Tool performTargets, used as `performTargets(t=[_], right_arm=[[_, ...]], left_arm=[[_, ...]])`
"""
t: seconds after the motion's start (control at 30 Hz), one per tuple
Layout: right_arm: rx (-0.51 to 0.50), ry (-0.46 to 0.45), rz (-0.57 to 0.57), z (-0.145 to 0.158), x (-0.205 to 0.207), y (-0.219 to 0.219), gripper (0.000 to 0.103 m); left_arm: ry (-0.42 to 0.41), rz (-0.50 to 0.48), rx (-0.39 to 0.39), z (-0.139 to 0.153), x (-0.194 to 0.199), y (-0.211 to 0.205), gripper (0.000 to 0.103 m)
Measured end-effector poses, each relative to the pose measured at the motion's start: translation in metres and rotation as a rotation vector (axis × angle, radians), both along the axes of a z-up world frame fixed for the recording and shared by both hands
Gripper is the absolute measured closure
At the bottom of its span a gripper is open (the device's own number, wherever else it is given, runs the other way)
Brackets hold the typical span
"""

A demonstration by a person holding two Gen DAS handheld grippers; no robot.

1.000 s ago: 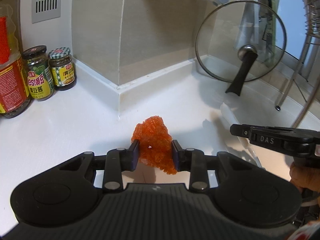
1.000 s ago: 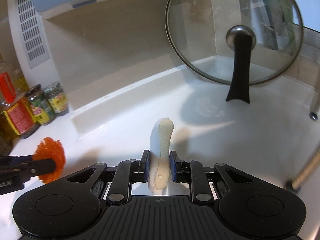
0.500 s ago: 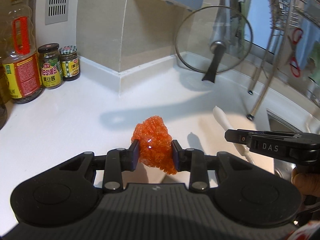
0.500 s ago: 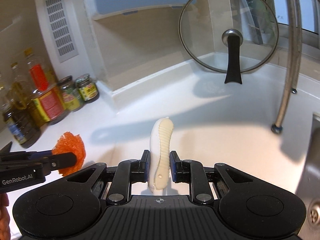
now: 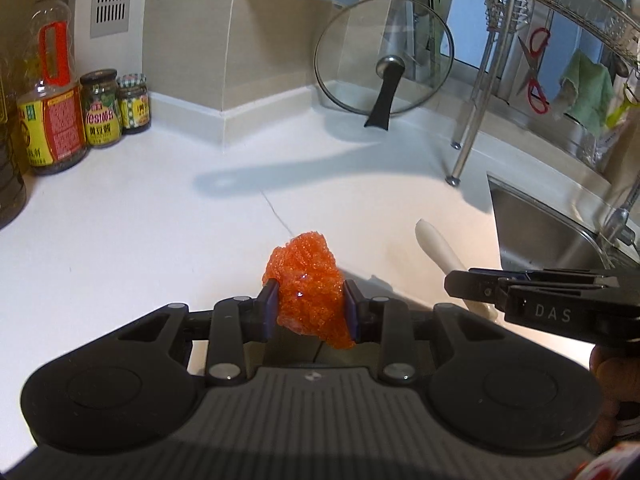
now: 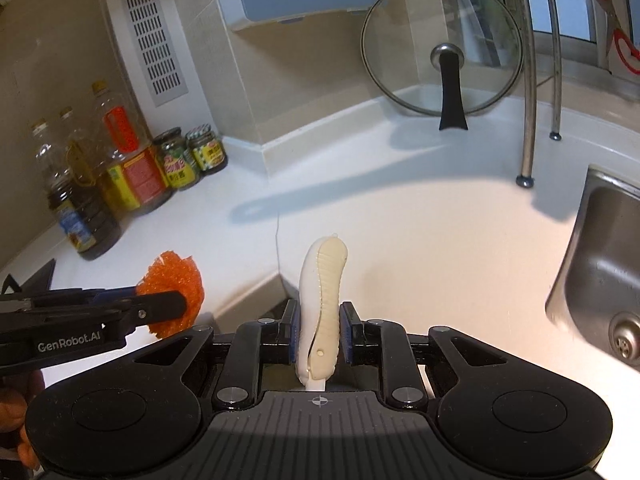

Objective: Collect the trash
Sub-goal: 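Lift both items and carry them down over the bin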

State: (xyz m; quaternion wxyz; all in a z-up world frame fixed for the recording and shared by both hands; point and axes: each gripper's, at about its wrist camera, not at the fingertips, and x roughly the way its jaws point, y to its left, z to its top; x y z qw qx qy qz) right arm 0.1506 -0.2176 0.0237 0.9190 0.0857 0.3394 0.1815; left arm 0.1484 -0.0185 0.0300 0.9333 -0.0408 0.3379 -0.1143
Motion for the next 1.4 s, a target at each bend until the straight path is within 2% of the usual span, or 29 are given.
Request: performTargets(t=[0.33,0.63,1.0,1.4], right_arm=[[0.001,0.043,0.086,-0.015,-0.017,-0.012,0.082],[-0.001,0.115,0.158,-0.040,-0.023,-0.011,0.082],[-0.024,0.225,0.204,-0.081,-0.017,-0.008,0.082],[-0.049,0.304,0.225,-0.110,-0.002,-0.001,0.082]], left_arm=[[0.094,0.020,0.022,-0.027,-0.025,-0.020,0.073],[0.175,0.029,0.041,-0.053,-0.033,-0.026,0.073],[0.261,0.070,0.043,-0.081,-0.034,-0.025,0.073],[0.342,0.099,0.044,-0.114,-0.030,-0.025,0.073]])
